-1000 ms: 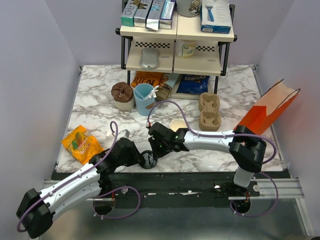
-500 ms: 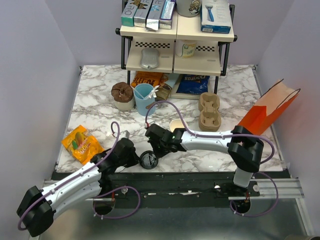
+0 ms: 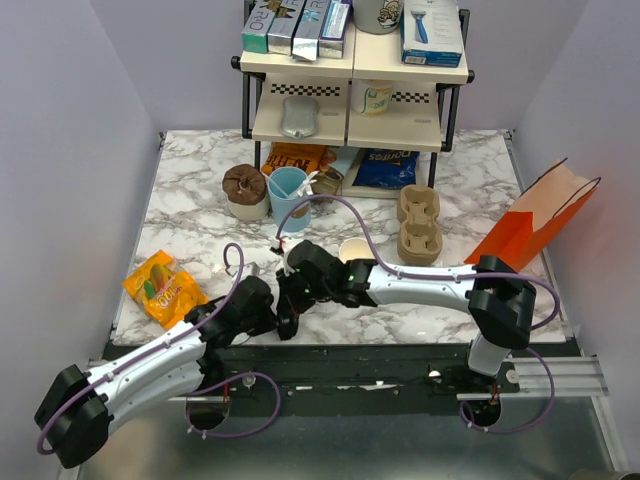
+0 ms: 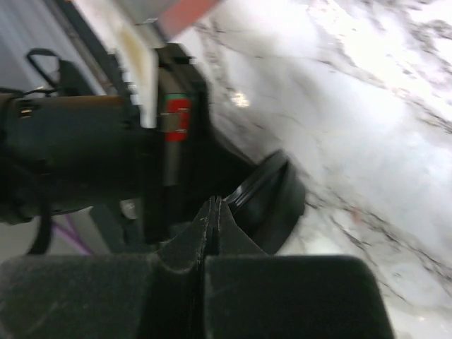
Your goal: Pack the takeout coffee
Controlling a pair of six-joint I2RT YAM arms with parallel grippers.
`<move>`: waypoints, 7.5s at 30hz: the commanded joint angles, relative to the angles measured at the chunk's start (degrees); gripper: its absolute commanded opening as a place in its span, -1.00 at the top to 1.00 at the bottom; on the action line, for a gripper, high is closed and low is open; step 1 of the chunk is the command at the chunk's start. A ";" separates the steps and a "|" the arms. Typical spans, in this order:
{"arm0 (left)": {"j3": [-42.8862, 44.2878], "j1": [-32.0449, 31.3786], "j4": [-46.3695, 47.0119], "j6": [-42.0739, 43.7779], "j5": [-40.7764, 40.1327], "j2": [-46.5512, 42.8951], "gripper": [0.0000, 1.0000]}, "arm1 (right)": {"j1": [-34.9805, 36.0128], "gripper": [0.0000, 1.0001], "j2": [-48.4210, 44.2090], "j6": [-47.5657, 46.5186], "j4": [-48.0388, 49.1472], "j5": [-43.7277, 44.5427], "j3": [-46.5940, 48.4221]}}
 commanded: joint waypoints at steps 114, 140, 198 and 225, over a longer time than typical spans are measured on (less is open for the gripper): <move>17.19 30.40 -5.93 9.38 5.74 -1.71 -0.98 | 9.77 -0.47 -22.05 -39.20 1.75 2.65 -21.18; 14.55 30.32 -14.30 6.74 -1.56 -11.47 -0.98 | 11.71 0.72 5.92 -16.91 -16.01 23.22 -3.15; -0.74 13.79 100.05 -12.42 34.92 -5.05 0.90 | -19.67 0.64 -39.60 27.93 35.51 -29.35 -17.83; 1.90 13.88 14.45 3.66 17.16 -31.25 1.00 | -21.95 -0.40 -18.08 7.62 -26.91 30.79 -5.87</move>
